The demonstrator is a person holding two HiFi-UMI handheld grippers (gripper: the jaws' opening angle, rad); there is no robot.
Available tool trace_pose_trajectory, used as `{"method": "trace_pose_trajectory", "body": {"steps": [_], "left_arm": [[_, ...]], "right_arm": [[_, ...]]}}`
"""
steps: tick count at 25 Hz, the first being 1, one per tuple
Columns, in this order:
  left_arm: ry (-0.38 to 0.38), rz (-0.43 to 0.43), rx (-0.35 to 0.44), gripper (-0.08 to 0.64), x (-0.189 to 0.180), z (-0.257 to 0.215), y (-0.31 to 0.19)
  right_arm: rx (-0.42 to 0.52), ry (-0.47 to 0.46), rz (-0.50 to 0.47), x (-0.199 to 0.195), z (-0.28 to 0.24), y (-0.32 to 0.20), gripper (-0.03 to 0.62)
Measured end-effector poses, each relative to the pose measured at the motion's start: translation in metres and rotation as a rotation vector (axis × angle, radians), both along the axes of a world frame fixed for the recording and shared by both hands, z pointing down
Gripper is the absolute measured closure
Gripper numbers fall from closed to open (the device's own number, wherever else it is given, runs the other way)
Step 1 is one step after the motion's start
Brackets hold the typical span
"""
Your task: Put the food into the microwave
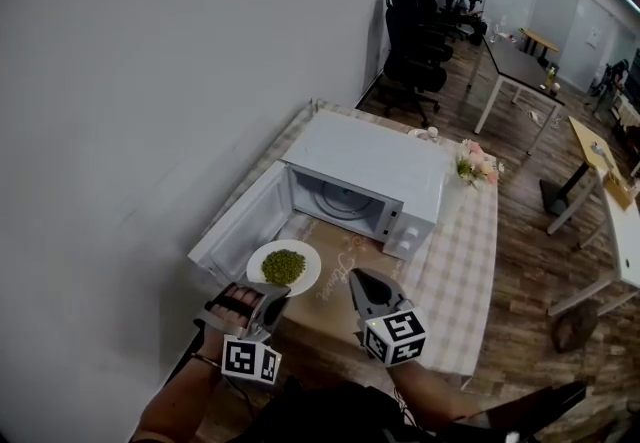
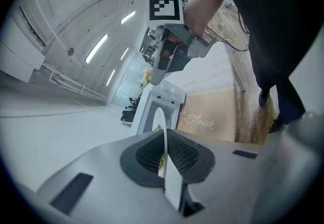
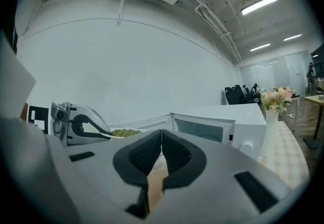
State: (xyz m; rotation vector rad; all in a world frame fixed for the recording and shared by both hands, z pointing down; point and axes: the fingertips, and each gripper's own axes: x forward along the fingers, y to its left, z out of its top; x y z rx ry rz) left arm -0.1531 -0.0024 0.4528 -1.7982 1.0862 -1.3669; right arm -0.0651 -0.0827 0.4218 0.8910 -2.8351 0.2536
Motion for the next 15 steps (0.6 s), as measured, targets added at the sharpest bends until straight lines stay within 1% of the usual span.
{"method": "trace_pose_trajectory", "body": {"steps": [4, 8, 10, 15], "left_arm": [[0.012, 0.055, 0.013, 0.540, -0.001, -0.002, -0.002], [0.034, 0.124, 0.015, 0.540, 0.002, 0.001, -0.001], [0.042, 0.159, 0.011, 0.540, 0.006, 0.004, 0.002], [0.008, 0.229, 0.014, 0.540, 0.005, 0.011, -0.003]], "right_arm": [[0.002, 0.017, 0.074, 0.008, -0.001, 0.006, 0.583], [0.008, 0.010, 0.192, 0.019, -0.005, 0.003, 0.583], [0.009, 0.009, 0.225, 0.023, -0.006, 0.004, 0.583], [0.017, 0.018, 0.281, 0.028, -0.001, 0.009, 0.583]]}}
